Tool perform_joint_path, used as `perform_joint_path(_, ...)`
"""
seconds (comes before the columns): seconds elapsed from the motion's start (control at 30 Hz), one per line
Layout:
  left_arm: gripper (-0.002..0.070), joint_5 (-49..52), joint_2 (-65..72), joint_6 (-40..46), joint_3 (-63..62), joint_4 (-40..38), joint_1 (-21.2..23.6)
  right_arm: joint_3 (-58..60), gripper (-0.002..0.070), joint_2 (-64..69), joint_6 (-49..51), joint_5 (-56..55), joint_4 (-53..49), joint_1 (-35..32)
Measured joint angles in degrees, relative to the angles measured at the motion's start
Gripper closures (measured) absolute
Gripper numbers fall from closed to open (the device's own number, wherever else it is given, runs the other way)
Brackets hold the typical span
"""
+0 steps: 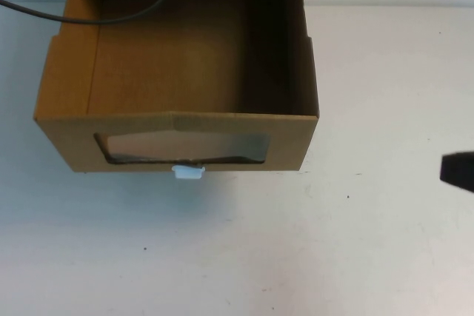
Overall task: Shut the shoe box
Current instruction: Close the shoe box with your right arm
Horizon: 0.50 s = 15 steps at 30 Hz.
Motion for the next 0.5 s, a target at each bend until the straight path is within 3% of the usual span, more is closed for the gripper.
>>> perform_joint_path(0.13, 0.0677, 0.0, 0.0, 0.0, 0.0, 0.0, 0.0, -8.6, 0.0687, 10.3, -2.4, 0.3, 0.5, 5.8)
perform_joint_path(0.37, 0.0677, 0.0, 0.0, 0.0, 0.0, 0.1, 0.0, -14.9, 0.0687, 21.4, 5.5, -12.9, -9.7, 32.3)
perform_joint_path(0.5, 0.0677, 0.0, 0.0, 0.0, 0.0, 0.1, 0.0, -16.6, 0.0687, 28.4, 9.8, -21.8, -14.4, 41.9)
